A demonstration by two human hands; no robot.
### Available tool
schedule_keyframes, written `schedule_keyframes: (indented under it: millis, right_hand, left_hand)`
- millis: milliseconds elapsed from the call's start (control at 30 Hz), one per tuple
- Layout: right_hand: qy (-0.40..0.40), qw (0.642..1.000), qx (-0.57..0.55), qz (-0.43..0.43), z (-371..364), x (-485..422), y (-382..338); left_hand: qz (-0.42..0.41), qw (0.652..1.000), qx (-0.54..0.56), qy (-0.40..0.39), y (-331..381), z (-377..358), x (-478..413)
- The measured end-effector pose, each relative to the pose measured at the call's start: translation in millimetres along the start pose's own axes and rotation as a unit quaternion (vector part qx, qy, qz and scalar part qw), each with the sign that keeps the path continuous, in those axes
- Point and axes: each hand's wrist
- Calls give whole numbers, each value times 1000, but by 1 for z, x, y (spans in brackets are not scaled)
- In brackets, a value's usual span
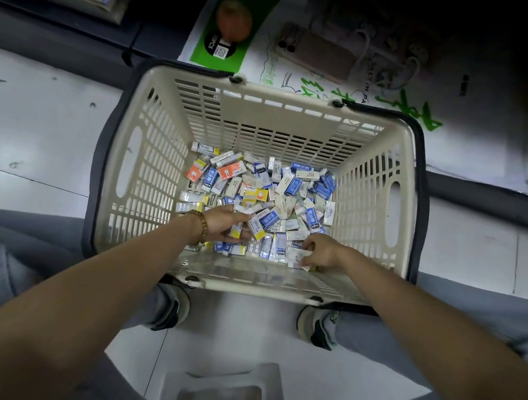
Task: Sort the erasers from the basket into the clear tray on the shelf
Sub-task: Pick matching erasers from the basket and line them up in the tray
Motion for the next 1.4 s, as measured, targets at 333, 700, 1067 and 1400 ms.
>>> schedule_keyframes:
  millis: [333,700,1067,1400]
  right_hand:
    - [-31,997,64,-42,-2,-7,-8]
    - [-48,997,-14,-63,-8,-3,3]
    - [-48,996,-59,-38,-13,-3,10]
    - [-53,993,-101,-34,-9,4,12]
  left_hand:
    - [22,999,-37,-26,-2,0,-3]
    - [16,1000,4,-13,2,-1,1]
    - [26,1000,7,-6,1,-3,3]
    - [17,999,32,1,13,-10,15]
Point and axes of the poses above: each hand's wrist, its own x-axis away from the middle knuckle, its own z-axis out of the back of the hand, y = z × x, and after that the axes turned 3 degrees about -z, right-handed
